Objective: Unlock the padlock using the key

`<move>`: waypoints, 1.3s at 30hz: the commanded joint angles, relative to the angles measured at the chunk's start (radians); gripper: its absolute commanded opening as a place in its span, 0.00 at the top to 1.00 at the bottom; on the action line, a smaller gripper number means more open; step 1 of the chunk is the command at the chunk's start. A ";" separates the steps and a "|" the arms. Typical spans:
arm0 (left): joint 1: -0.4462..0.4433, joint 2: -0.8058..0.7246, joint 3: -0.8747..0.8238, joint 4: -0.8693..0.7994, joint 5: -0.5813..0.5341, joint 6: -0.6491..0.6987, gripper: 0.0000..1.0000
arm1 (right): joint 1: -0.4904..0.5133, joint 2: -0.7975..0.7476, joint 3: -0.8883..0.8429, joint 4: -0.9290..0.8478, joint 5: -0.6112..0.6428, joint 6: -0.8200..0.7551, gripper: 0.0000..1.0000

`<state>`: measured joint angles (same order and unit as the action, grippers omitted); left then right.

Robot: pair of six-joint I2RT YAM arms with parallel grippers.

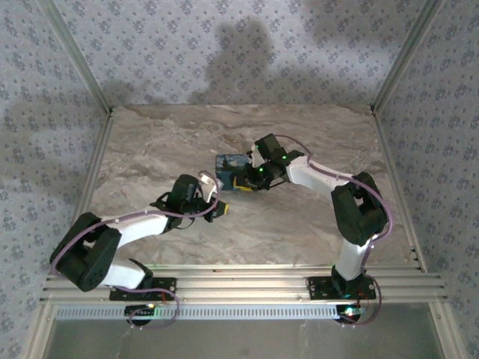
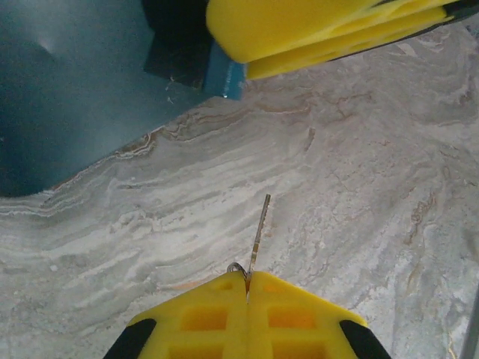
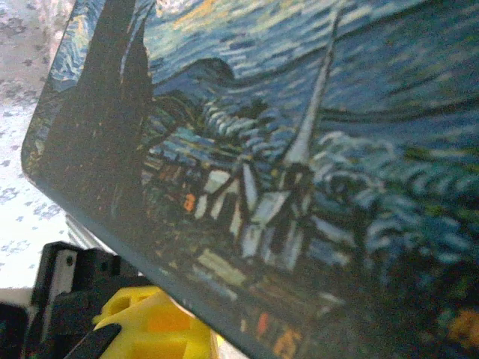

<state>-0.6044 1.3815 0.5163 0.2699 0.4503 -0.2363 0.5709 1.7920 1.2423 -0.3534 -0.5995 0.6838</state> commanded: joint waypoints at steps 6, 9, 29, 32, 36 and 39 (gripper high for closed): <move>-0.004 0.006 0.012 0.085 -0.015 0.063 1.00 | -0.025 -0.026 0.024 -0.031 -0.152 -0.020 1.00; -0.003 0.009 0.020 0.100 -0.015 0.066 1.00 | -0.025 -0.031 0.023 -0.036 -0.154 -0.022 1.00; 0.001 0.092 0.044 0.206 0.002 0.046 1.00 | -0.039 -0.051 -0.023 -0.012 -0.135 -0.014 1.00; 0.000 0.094 0.041 0.218 0.010 0.044 1.00 | -0.040 -0.051 -0.023 -0.008 -0.135 -0.010 1.00; 0.001 0.094 0.039 0.222 0.014 0.042 1.00 | -0.041 -0.049 -0.023 -0.001 -0.138 -0.003 1.00; 0.001 0.096 0.042 0.223 0.017 0.040 1.00 | -0.039 -0.049 -0.021 0.003 -0.138 0.002 1.00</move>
<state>-0.6044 1.4693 0.5362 0.4545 0.4412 -0.1928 0.5343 1.7779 1.2205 -0.3744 -0.7040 0.6838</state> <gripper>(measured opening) 0.059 0.172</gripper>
